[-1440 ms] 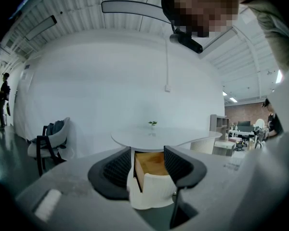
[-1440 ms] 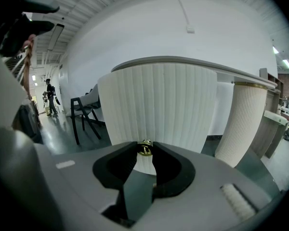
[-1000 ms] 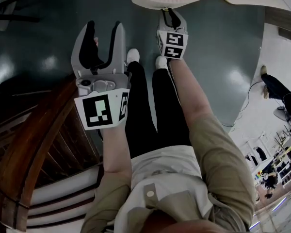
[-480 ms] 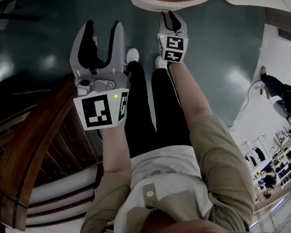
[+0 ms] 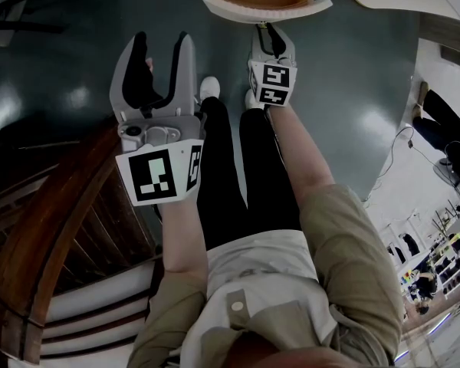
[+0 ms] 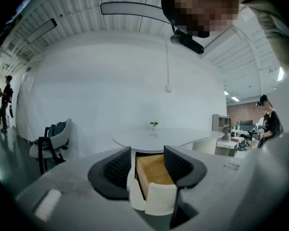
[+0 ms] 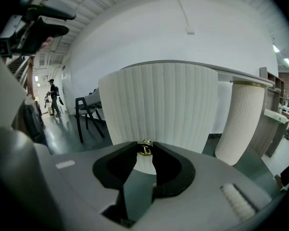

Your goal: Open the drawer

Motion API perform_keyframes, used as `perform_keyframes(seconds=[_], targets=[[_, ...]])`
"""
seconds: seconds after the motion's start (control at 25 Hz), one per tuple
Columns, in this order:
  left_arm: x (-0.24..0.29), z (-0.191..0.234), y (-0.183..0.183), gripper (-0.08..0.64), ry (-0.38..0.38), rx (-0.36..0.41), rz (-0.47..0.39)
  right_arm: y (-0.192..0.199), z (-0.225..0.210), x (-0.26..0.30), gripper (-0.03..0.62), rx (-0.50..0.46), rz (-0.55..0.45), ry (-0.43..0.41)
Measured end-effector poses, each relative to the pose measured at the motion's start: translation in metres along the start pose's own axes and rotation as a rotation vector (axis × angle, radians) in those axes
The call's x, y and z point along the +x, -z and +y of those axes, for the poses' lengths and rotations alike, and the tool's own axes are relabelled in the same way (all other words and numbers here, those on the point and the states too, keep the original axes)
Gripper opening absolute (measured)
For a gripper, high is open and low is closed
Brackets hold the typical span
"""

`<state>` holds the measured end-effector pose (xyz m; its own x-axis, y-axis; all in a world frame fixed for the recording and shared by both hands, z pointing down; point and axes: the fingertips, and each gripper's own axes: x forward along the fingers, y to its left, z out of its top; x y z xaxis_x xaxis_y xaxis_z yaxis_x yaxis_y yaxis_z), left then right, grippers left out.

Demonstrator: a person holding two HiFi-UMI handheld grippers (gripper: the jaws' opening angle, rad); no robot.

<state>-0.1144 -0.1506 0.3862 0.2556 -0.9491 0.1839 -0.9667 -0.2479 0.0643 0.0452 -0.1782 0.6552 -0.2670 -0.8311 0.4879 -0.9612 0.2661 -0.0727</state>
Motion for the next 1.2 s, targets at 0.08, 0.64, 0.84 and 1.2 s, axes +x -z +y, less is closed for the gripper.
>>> perform_keyframes(seconds=[0.08,0.64,0.84,1.2], targets=[[-0.0002,0.0004,-0.0004,0.212,-0.001,-0.002,0.001,0.0003,0.0014,-0.0018,0.104,-0.001,0.0,-0.003],[0.004,0.0037,0.0017,0.212,-0.013,-0.001,0.007,0.0018,0.0024,-0.0033,0.104,-0.006,0.001,-0.01],[0.0046,0.005,0.0017,0.212,-0.018,-0.003,0.009,0.0031,0.0031,-0.0075,0.104,-0.013,0.001,-0.02],[0.0055,0.006,0.0042,0.212,-0.021,-0.007,0.01,0.0057,0.0027,-0.009,0.104,-0.021,0.005,-0.029]])
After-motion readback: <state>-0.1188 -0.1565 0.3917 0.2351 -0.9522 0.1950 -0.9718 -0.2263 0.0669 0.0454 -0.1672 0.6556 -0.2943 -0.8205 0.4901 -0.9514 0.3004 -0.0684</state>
